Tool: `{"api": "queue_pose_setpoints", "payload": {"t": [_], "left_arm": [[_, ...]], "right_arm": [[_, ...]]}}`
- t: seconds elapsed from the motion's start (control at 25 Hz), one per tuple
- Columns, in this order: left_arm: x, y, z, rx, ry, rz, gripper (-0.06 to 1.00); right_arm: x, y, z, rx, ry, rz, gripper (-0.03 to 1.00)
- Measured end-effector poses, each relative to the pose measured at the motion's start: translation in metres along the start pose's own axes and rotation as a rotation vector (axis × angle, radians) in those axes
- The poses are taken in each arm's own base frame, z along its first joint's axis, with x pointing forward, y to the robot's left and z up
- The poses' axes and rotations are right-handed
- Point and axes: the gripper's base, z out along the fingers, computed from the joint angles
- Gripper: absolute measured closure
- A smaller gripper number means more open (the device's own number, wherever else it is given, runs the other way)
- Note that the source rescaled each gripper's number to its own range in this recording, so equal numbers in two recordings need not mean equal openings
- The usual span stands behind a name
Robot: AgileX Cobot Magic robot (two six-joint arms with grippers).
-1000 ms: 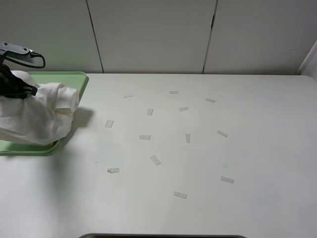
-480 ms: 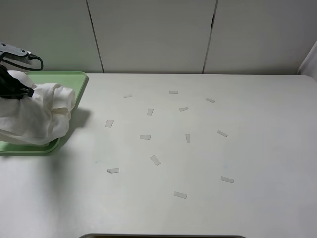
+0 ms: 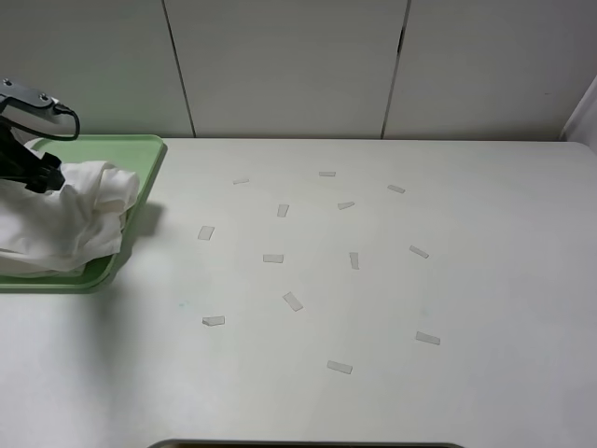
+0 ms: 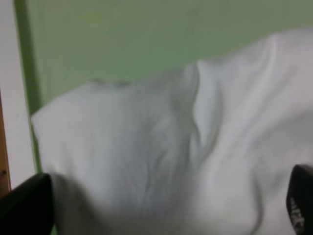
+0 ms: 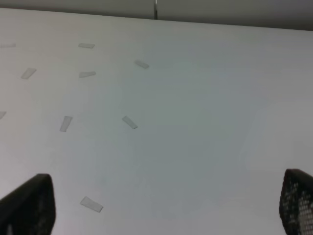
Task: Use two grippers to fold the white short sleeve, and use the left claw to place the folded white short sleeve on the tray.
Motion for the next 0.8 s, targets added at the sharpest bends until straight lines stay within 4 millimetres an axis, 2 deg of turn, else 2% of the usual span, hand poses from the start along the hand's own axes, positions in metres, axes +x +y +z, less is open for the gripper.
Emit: {"api": "queue_pose_setpoints", "payload": {"t": [0.04, 0.16, 0.4, 0.68, 0.8], "left_arm": [[-0.002, -0.001, 0.0, -0.002, -0.018, -0.001, 0.03], [-0.011, -0.006, -0.006, -0.002, -0.056, 0.006, -0.03], [-0.031, -0.013, -0.026, -0.01, -0.145, 0.036, -0.05], [-0.037, -0.023, -0.04, 0.016, -0.126, 0.06, -0.05], [-0.045, -0.025, -0.058, 0.017, -0.163, 0.027, -0.05]], "right_arm": [[0.0, 0.0, 0.0, 0.0, 0.0, 0.0, -0.03], [0.0, 0.0, 0.0, 0.0, 0.0, 0.0, -0.03], [0.0, 0.0, 0.0, 0.0, 0.0, 0.0, -0.03], [0.0, 0.0, 0.0, 0.0, 0.0, 0.0, -0.03], [0.0, 0.0, 0.0, 0.0, 0.0, 0.0, -0.03]]}}
